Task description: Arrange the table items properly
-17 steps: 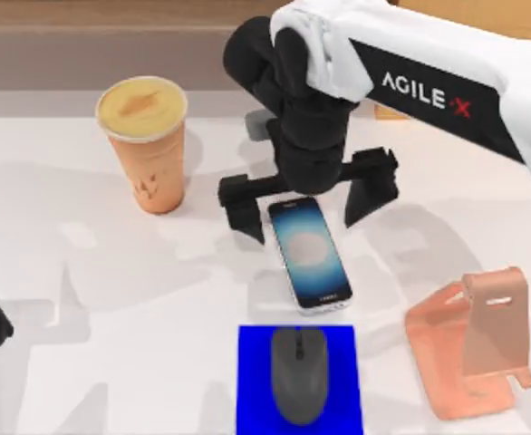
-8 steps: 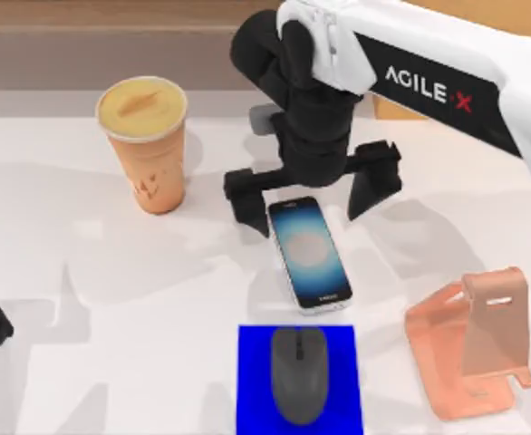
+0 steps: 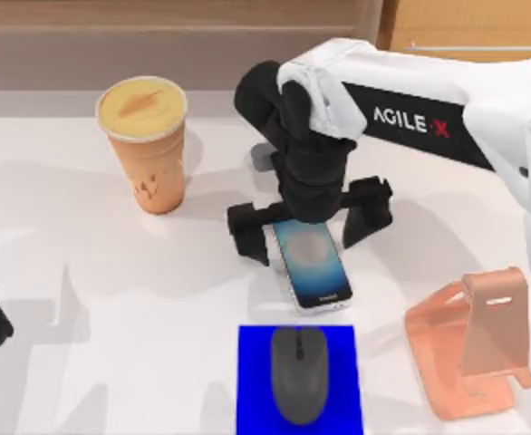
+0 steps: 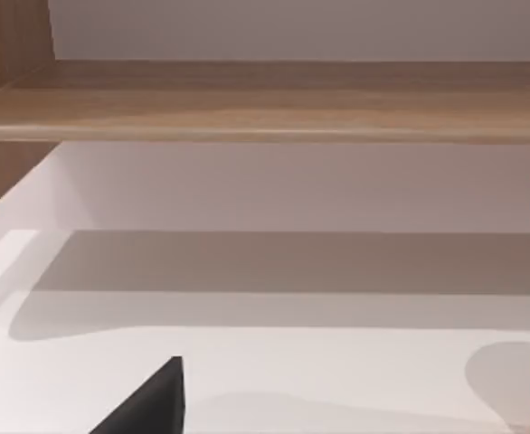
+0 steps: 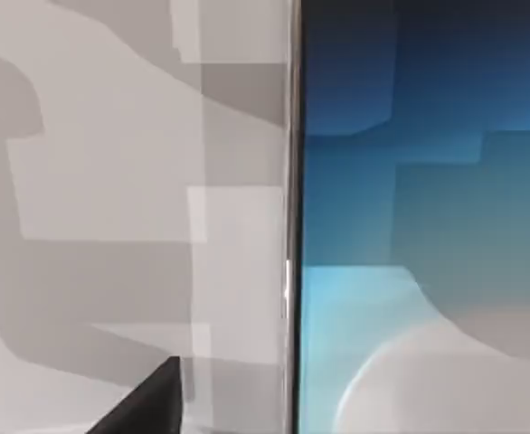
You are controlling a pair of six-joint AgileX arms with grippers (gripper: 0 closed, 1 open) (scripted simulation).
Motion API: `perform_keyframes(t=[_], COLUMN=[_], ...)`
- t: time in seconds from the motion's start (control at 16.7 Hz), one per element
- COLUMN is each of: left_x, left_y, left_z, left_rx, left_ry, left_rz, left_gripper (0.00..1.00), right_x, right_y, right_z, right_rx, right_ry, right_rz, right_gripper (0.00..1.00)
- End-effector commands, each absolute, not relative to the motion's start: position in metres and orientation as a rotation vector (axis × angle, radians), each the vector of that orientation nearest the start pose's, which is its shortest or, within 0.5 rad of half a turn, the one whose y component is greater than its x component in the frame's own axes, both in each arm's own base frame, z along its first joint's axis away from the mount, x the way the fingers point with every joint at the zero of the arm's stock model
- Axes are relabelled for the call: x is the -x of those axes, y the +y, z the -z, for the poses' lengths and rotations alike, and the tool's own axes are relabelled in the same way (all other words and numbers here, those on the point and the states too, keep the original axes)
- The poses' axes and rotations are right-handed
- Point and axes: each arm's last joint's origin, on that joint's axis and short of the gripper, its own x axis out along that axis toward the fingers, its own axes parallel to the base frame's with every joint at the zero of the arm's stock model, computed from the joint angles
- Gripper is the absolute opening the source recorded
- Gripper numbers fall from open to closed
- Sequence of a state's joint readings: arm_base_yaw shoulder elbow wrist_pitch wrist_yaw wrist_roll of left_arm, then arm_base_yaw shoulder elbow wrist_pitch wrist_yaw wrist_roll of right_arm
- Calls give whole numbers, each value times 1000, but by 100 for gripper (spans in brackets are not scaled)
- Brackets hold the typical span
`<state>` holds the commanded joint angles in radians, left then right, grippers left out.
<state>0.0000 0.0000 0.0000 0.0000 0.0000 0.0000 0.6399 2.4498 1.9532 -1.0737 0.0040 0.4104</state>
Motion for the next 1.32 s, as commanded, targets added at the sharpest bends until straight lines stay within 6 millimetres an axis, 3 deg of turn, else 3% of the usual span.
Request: perform_keyframes(t=[0.24, 1.02, 1.32], left_x=[-106, -106, -106], left_y=[-1, -1, -1], left_z=[-160, -160, -160], left_rx=[0, 0, 0], left_ry=[0, 0, 0], left_rz=[0, 0, 0], left_gripper=[100, 100, 100], right_x=[-376, -376, -376], right_y=[287, 287, 287], right_z=[-103, -103, -103], right_rx=[189, 189, 189], right_ry=[1563, 1563, 1563], right_rz=[-191, -191, -191], right_gripper=[100, 2, 0])
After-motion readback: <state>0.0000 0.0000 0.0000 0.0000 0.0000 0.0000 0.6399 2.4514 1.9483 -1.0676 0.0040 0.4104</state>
